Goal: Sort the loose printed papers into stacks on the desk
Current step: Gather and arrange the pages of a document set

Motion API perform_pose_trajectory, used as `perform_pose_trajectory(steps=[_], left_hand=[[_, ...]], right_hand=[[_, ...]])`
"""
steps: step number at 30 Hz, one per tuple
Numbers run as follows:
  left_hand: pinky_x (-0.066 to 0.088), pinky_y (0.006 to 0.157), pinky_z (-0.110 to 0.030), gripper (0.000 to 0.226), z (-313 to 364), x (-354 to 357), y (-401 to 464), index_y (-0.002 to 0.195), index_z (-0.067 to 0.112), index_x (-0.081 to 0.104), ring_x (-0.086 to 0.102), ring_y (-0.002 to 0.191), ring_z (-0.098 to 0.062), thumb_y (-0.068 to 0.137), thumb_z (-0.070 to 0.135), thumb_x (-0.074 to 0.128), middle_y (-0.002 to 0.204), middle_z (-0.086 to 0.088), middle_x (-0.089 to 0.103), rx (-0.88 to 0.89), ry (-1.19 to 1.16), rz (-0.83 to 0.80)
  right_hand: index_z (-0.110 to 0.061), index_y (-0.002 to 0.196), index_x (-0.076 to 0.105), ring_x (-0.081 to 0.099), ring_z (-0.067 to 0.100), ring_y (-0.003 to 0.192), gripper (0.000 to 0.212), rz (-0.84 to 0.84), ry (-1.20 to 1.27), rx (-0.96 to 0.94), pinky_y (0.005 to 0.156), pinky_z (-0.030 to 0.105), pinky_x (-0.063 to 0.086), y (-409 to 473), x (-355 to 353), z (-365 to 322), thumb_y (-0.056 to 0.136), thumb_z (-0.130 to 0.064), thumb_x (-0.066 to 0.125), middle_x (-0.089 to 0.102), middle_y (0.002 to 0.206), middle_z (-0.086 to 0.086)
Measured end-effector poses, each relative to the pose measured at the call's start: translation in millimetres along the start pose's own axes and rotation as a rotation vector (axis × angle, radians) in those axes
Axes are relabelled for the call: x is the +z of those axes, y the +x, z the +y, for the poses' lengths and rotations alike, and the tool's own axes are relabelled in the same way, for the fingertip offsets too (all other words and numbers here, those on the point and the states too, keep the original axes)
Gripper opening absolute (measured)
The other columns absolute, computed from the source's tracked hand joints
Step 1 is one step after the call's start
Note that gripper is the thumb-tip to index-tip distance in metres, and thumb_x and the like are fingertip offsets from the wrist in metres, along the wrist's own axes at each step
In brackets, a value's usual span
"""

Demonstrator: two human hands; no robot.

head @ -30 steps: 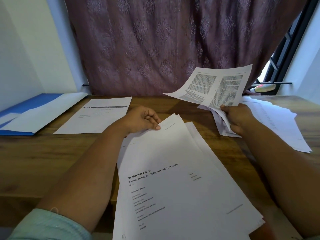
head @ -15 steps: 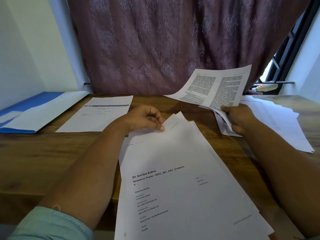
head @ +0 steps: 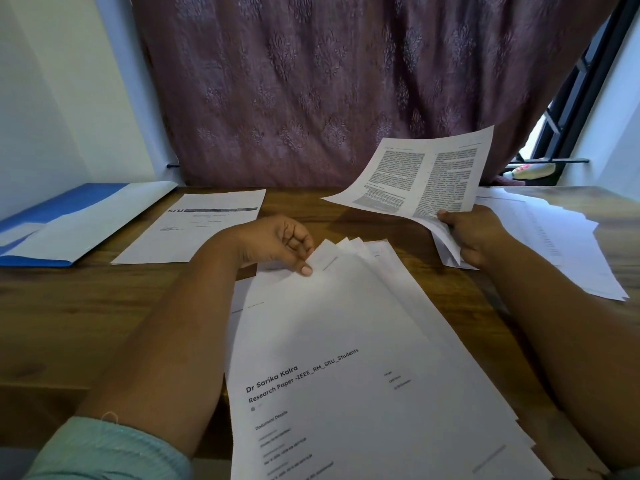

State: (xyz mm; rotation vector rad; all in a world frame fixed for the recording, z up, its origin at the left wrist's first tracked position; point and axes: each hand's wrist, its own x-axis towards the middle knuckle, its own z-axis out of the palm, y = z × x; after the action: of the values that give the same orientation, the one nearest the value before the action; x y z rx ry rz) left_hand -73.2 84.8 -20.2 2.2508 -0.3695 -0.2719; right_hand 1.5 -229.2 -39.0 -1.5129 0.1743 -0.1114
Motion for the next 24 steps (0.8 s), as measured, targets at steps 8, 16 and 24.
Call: perform_pose_trajectory(steps=[8,16,24], left_hand=[[0.057,0.081,-0.021,0.018,-7.0,-1.2,7.9,0.081,0.017,0.076,0.072,0.079,-0.014,0.074,0.002,0.082,0.084,-0.001,0.077,-0.029,0.019,0.057],[0.055,0.066,-0.012,0.02,-8.6,2.0,13.1,0.081,0.015,0.073,0.071,0.07,-0.008,0.072,-0.001,0.082,0.074,0.005,0.075,-0.016,-0.016,0.145],[0.057,0.08,-0.022,0.009,-14.3,1.2,19.2,0.077,0.0,0.074,0.072,0.093,-0.01,0.073,-0.005,0.08,0.088,0.003,0.077,-0.038,-0.047,0.098]], right_hand=[[-0.018,0.125,0.058,0.061,0.02,0.089,0.033,-0.008,-0.028,0.019,0.064,0.032,0.05,-2.1,2.0,-0.7,0.093,-0.012,0.063,0.064,0.112,0.002],[-0.018,0.126,0.056,0.061,0.021,0.087,0.033,-0.011,-0.025,0.034,0.062,0.032,0.05,-2.3,2.2,-1.7,0.093,-0.012,0.063,0.063,0.111,0.001],[-0.017,0.126,0.056,0.064,0.023,0.091,0.034,-0.018,-0.017,0.036,0.066,0.034,0.054,-2.7,0.9,-3.0,0.093,-0.012,0.063,0.065,0.114,0.003]])
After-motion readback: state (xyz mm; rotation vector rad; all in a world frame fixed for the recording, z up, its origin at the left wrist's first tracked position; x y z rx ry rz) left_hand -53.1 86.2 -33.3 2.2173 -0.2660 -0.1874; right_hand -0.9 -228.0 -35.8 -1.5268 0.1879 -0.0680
